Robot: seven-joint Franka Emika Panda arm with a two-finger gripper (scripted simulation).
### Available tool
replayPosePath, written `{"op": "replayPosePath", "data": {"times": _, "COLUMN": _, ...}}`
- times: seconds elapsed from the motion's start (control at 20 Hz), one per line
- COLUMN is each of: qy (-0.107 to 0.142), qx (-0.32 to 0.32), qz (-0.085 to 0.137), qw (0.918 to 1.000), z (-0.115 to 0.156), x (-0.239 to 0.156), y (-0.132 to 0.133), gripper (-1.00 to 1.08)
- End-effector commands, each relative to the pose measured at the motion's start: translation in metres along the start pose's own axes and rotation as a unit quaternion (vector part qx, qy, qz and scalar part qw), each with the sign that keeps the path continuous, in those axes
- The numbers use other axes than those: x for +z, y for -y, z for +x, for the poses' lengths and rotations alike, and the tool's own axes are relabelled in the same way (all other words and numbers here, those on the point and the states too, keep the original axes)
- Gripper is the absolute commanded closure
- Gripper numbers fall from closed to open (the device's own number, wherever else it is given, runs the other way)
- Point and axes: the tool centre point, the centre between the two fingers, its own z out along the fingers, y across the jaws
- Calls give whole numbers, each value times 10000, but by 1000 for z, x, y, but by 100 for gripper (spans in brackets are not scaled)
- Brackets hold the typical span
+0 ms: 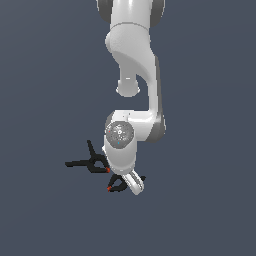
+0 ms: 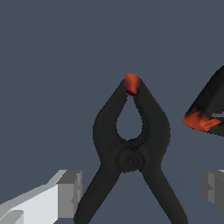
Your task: Pick up a designated object from a clutter of objects.
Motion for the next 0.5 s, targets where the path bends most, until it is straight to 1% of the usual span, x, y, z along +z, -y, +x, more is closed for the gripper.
{"op": "replayPosePath", "data": {"times": 0.0, "qy": -5, "qx": 38, "qz": 3, "qw": 10000, "z": 1, "x": 2, "y": 0, "gripper": -92}}
{"op": "replayPosePath", "data": {"times": 0.2, "qy": -1, "qx": 15, "qz": -1, "qw": 10000, "z": 0, "x": 4, "y": 0, "gripper": -92}}
{"op": "replayPosePath", "data": {"times": 0.45, "qy": -3, "qx": 27, "qz": 1, "qw": 10000, "z": 0, "x": 24, "y": 0, "gripper": -92}}
